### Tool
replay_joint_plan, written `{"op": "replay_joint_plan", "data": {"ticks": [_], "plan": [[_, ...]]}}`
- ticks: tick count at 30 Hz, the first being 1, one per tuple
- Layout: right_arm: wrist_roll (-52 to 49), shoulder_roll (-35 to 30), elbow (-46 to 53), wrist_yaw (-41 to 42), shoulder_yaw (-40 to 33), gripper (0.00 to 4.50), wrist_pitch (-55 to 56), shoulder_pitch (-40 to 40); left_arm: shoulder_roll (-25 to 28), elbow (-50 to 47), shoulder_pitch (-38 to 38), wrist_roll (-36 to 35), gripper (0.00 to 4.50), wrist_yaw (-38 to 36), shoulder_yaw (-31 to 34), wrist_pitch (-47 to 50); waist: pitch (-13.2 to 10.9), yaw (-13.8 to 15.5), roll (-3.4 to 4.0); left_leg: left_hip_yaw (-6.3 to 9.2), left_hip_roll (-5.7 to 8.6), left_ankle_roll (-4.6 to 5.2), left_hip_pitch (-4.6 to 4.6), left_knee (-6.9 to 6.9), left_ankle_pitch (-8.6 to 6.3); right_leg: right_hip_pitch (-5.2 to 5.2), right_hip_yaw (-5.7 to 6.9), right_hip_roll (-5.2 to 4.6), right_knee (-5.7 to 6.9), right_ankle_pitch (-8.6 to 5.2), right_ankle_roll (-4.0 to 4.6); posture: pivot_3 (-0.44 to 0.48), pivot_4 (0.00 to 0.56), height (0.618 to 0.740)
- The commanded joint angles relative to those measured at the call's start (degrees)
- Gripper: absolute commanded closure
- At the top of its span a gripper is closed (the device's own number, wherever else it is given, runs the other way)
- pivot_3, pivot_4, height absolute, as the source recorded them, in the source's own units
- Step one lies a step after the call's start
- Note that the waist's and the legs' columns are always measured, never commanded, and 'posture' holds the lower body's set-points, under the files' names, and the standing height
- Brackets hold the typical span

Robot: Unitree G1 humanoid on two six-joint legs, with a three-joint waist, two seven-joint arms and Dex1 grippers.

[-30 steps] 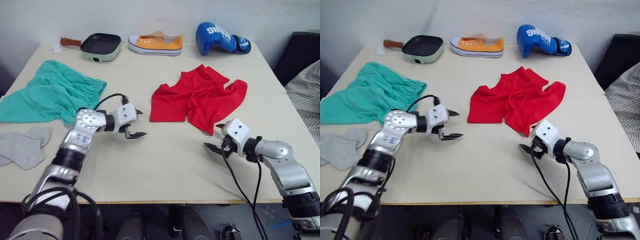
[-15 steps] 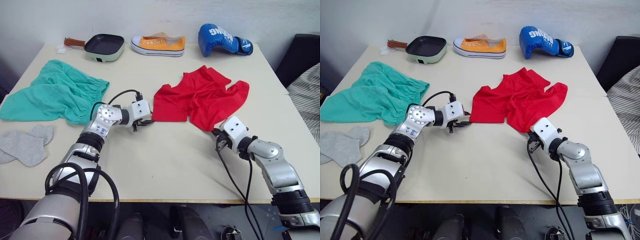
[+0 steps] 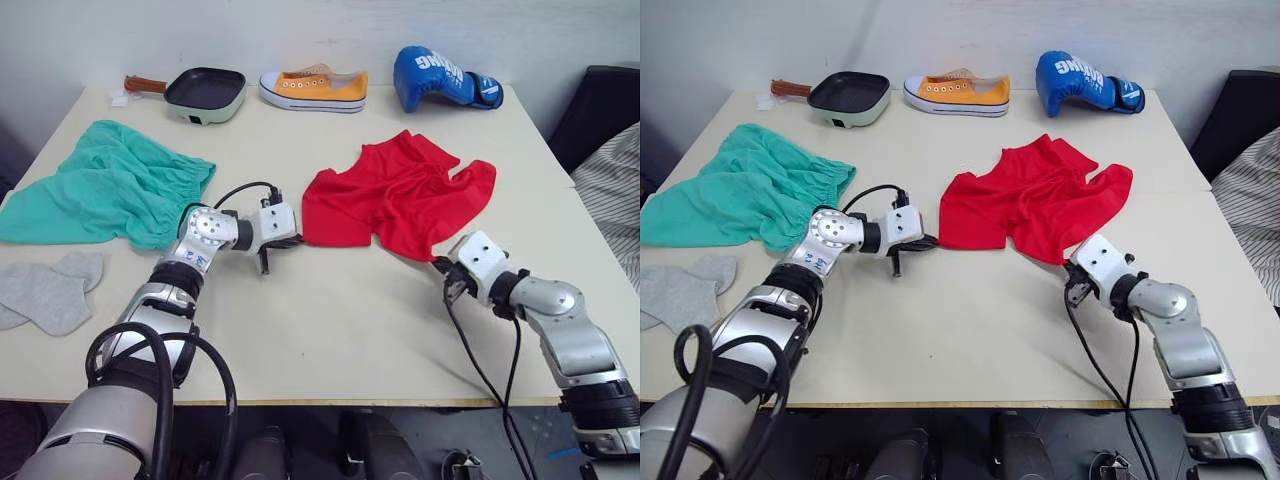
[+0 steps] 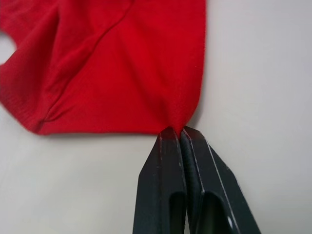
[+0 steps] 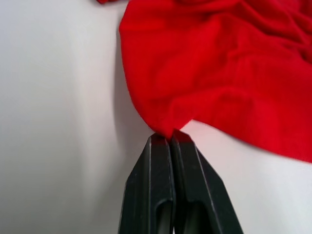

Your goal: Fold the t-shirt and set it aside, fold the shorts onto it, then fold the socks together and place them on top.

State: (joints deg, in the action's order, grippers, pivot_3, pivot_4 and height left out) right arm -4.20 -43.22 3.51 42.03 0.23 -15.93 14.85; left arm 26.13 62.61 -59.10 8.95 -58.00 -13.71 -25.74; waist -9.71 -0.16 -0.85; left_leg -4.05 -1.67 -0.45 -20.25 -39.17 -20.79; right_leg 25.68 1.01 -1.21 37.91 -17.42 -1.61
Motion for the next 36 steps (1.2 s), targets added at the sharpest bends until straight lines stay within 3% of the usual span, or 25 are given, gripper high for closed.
{"op": "replay_joint_plan", "data": {"ticks": [1, 3, 7, 14, 22, 26, 30, 33, 36], "plan": [[-1.46, -6.54, 3.00, 7.13, -3.91, 4.50, 6.14, -2.53, 5.69, -9.60, 4.74, -4.13, 4.48, -10.56, 1.61, 1.64, -0.01, -0.13, 0.03, -0.01, 0.00, 0.00, -0.01, 0.00, 0.00, 0.00, -0.01, 0.01, -0.01, 0.00, 0.00, 0.000, 0.150, 0.740], [-1.81, -12.22, 3.55, 12.70, -5.45, 4.50, 11.30, -5.27, 11.14, -19.34, 10.82, -7.20, 4.48, -17.84, 2.09, 6.26, -0.02, -0.23, 0.04, -0.01, -0.04, 0.00, 0.02, 0.02, 0.00, 0.00, -0.03, 0.04, -0.01, 0.00, 0.00, 0.000, 0.150, 0.740], [-0.12, -21.48, 2.01, 20.51, -7.22, 4.50, 24.26, -10.40, 21.10, -39.61, 23.61, -13.29, 4.48, -25.10, 4.30, 17.61, -0.02, -0.59, 0.05, 0.01, -0.10, 0.00, 0.05, 0.05, 0.00, -0.02, -0.08, 0.07, -0.03, 0.00, 0.01, 0.000, 0.150, 0.740], [-1.15, -27.75, 1.30, 28.57, -8.75, 4.50, 32.78, -17.40, 32.62, -65.61, 42.45, -22.48, 4.48, -27.55, 9.82, 36.05, -0.03, 0.18, 0.04, 0.09, -0.05, 0.11, 0.13, 0.00, -0.07, -0.21, -0.10, -0.03, -0.12, 0.00, 0.00, 0.000, 0.150, 0.740], [-5.74, -30.98, 2.33, 36.61, -14.45, 4.50, 32.49, -25.61, 42.06, -79.60, 58.41, -30.33, 4.48, -29.22, 19.01, 47.21, -0.04, 0.04, 0.04, 0.13, -0.03, 0.14, 0.15, 0.04, -0.08, -0.23, -0.11, -0.04, -0.23, -0.02, 0.01, 0.000, 0.150, 0.740], [-9.89, -31.86, 2.26, 44.86, -21.81, 4.50, 29.08, -34.06, 46.44, -84.10, 66.48, -35.81, 4.48, -32.63, 25.67, 52.95, -0.06, 0.14, 0.02, 0.14, -0.02, 0.15, 0.16, 0.04, -0.09, -0.25, -0.12, -0.03, -0.30, -0.03, 0.02, 0.000, 0.150, 0.740], [-18.28, -29.48, 4.64, 45.44, -22.87, 4.50, 21.39, -32.58, 46.62, -84.04, 63.42, -41.67, 4.48, -30.62, 26.02, 56.85, -0.06, 0.08, 0.02, 0.17, 0.00, 0.15, 0.19, 0.00, -0.08, -0.31, -0.11, -0.03, -0.30, -0.04, 0.01, 0.000, 0.150, 0.740], [-23.67, -29.62, 3.74, 46.58, -20.13, 4.50, 14.18, -27.81, 43.92, -79.20, 50.78, -45.18, 4.48, -28.77, 21.06, 62.21, -0.16, 0.27, 0.00, 0.19, 0.01, 0.16, 0.50, 0.00, -0.09, -0.60, -0.11, -0.02, -0.29, -0.05, 0.01, 0.000, 0.150, 0.740], [-25.89, -28.86, -0.42, 47.74, -15.16, 4.50, 8.51, -20.00, 38.77, -70.47, 36.66, -41.58, 4.48, -28.16, 13.73, 63.31, -0.21, 0.19, 0.06, 0.20, 0.03, 0.17, 1.05, 0.08, -0.10, -1.20, -0.11, 0.03, -0.41, -0.05, 0.00, 0.000, 0.150, 0.740]]}}
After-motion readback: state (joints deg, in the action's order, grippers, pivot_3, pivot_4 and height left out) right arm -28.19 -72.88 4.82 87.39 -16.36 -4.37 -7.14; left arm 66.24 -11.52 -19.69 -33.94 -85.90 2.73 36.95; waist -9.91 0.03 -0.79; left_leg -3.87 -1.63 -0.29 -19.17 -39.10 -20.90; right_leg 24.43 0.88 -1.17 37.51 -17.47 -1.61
